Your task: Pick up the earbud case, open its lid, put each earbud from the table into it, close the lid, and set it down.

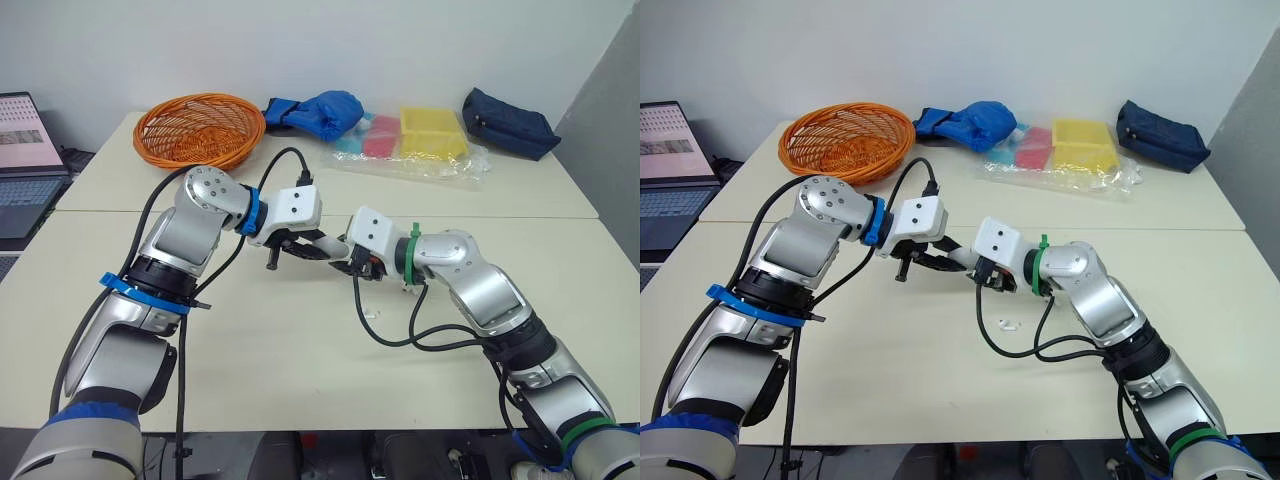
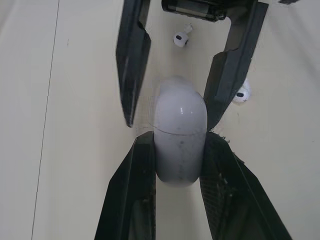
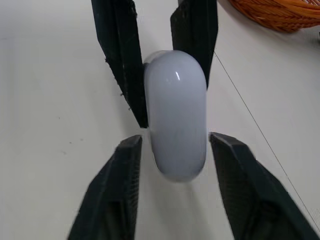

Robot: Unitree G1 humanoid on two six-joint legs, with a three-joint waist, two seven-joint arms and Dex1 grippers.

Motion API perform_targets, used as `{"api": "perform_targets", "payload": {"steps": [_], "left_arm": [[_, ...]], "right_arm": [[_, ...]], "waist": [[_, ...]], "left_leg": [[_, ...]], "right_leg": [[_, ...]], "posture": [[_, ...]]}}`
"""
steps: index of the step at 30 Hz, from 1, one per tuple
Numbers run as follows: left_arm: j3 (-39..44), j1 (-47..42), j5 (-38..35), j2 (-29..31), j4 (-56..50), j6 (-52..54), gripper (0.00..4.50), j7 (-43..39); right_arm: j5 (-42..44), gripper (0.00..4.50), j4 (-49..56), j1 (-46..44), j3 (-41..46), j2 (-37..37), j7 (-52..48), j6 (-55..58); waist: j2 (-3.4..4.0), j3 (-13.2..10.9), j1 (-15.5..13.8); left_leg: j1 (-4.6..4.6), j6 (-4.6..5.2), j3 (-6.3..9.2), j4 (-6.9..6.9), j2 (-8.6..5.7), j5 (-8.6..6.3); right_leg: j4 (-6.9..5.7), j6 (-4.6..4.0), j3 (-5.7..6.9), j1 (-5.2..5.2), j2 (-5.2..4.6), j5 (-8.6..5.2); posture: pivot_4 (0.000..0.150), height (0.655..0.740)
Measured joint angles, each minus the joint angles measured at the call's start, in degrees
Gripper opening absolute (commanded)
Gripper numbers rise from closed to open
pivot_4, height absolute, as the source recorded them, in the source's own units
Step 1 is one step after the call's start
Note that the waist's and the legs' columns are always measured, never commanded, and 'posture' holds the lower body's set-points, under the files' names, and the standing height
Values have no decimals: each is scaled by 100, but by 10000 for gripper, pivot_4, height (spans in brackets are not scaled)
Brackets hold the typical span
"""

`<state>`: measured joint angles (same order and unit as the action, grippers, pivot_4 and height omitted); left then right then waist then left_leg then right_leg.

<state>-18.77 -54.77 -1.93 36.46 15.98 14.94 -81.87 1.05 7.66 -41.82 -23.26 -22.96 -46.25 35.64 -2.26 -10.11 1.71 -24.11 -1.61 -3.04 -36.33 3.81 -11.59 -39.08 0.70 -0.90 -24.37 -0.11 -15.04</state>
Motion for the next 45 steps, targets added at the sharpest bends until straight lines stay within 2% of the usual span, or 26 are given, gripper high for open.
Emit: {"api": "perform_targets", "payload": {"steps": [3, 4, 9, 12, 16, 28, 38, 45], "left_arm": [[215, 172, -339, -20, 19, 544, 8048, -9], [355, 292, -551, -54, 15, 829, 8048, -12], [1130, 1061, -1677, -237, -272, 2042, 8048, 79], [1237, 1532, -1834, -221, -662, 2118, 8048, 262], [1250, 1637, -2063, -305, -1057, 2433, 8048, 614], [1246, 1637, -2314, -271, -1366, 2679, 8048, 995], [1228, 1638, -2437, -219, -1408, 2696, 8048, 997], [1228, 1648, -2443, -227, -1394, 2578, 8048, 1026]], "right_arm": [[335, 42229, 325, 130, 253, -119, -161, 255], [490, 44470, 462, 185, 386, -185, -237, 349], [1146, 44470, 919, 269, 1078, -411, -477, 556], [1325, 44470, 1091, 385, 1137, -494, -557, 371], [1446, 44470, 1114, 408, 1125, -481, -496, 490], [1402, 44470, 759, 179, 1036, -423, -228, 618], [1284, 44470, 506, -2, 1093, -419, 126, 540], [1625, 44470, 475, -167, 1367, -601, 1, 837]], "waist": [[0, 0, 0], [0, 0, 0], [0, 0, 6], [0, 0, 1], [0, 0, -4], [0, 0, -4], [0, 0, -4], [0, 0, -6]], "left_leg": [[0, 0, 1, 0, 0, 0], [0, 0, 1, 0, 0, 0], [0, 0, 11, -9, 1, 0], [10, 0, 18, -9, 1, 0], [7, 0, 25, -36, 0, 0], [4, 0, 14, -51, -1, 0], [-1, 0, 14, -51, -2, 0], [-4, 0, 13, -50, -3, -1]], "right_leg": [[0, 0, 1, 0, 0, 0], [0, 0, 0, 0, -1, 0], [-3, 0, 5, 5, -1, 0], [-3, 1, 5, 19, -1, 0], [-6, 3, 6, 28, -1, 1], [-5, 18, 0, 26, -2, 13], [-1, 18, 2, 24, -4, 13], [3, 19, 0, 23, -6, 13]], "posture": [[1500, 7400], [1500, 7400], [1500, 7400], [1500, 7400], [1500, 7400], [1500, 7400], [1500, 7400], [1500, 7400]]}}
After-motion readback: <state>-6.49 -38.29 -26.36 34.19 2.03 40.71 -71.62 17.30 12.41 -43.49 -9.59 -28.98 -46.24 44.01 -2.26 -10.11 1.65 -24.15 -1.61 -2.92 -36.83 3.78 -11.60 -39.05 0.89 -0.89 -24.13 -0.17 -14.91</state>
